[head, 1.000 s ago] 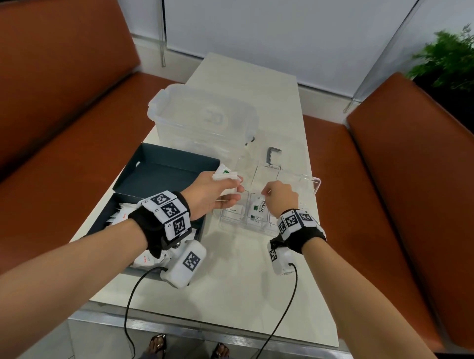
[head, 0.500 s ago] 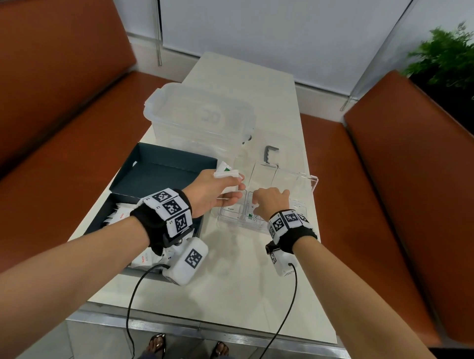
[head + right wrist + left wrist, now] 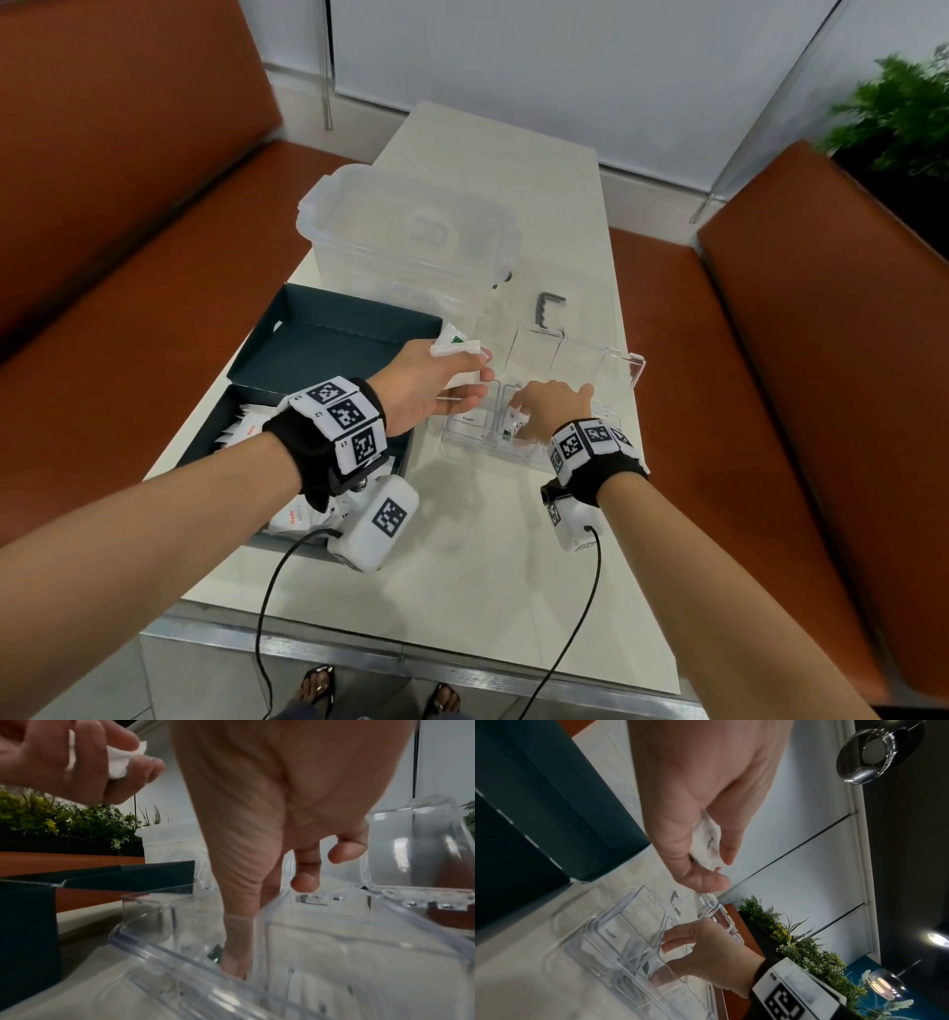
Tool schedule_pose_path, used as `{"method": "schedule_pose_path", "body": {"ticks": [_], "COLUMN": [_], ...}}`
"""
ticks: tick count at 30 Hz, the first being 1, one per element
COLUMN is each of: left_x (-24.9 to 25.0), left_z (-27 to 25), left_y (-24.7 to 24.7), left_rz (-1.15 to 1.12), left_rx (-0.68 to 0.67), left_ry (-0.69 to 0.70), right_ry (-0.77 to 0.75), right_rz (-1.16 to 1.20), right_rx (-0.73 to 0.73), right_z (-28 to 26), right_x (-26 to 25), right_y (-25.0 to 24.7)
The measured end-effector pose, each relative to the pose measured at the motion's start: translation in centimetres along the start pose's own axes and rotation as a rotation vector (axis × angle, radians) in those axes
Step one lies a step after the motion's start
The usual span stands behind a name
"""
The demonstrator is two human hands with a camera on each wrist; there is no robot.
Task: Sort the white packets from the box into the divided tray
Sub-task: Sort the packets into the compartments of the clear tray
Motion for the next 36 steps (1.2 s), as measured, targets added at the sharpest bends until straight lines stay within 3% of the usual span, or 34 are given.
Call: {"method": "schedule_pose_path", "body": {"ticks": [3, 5, 8, 10, 13, 16, 22, 24, 27, 30, 36], "left_x": [-0.3, -0.5, -0.9, -1.1, -1.4, -1.6, -1.9, -1.2, -0.1, 0.6, 1.0], "left_z": [0.1, 0.1, 0.2, 0.2, 0.0, -0.2, -0.1, 0.3, 1.2, 1.8, 2.2], "left_y": [0.0, 0.3, 0.8, 1.3, 2.5, 4.2, 5.9, 6.1, 5.9, 6.2, 5.1], "left_rz": [-0.032, -0.055, -0.113, -0.176, -0.263, -0.238, 0.068, 0.173, 0.102, 0.002, 0.01], "left_rx": [0.019, 0.011, -0.011, -0.041, -0.097, -0.182, -0.243, -0.222, -0.116, -0.084, -0.01], "left_ry": [-0.038, -0.07, -0.108, -0.129, -0.161, -0.184, -0.155, -0.065, 0.041, 0.083, 0.093], "right_ry": [-0.004, 0.017, 0.029, -0.024, -0.111, -0.073, -0.024, 0.002, 0.033, 0.017, 0.073], "right_rz": [0.057, 0.126, 0.529, 0.795, 0.862, 0.882, 0.945, 0.949, 1.094, 1.307, 1.53], "right_rx": [0.043, 0.186, 0.479, 0.586, 0.526, 0.508, 0.465, 0.463, 0.407, 0.307, 0.369], "right_z": [-0.7, -1.8, -4.4, -6.3, -7.3, -7.2, -7.2, -7.3, -7.4, -7.3, -6.3], "right_x": [0.4, 1.0, 2.2, 2.2, 0.6, 1.2, 4.9, 5.9, 7.1, 7.0, 8.2], "right_y": [-1.5, -3.9, -8.1, -9.8, -10.4, -10.3, -10.4, -10.4, -9.8, -8.7, -8.2]}}
Point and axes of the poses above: each hand's wrist, its own z-axis towards the middle knuckle, its own y-axis out of the palm, x = y × z, the point moved 10 cm from there along z, towards the middle knuckle, and after that the axes turned 11 degrees about -z, right-handed, at the moved point
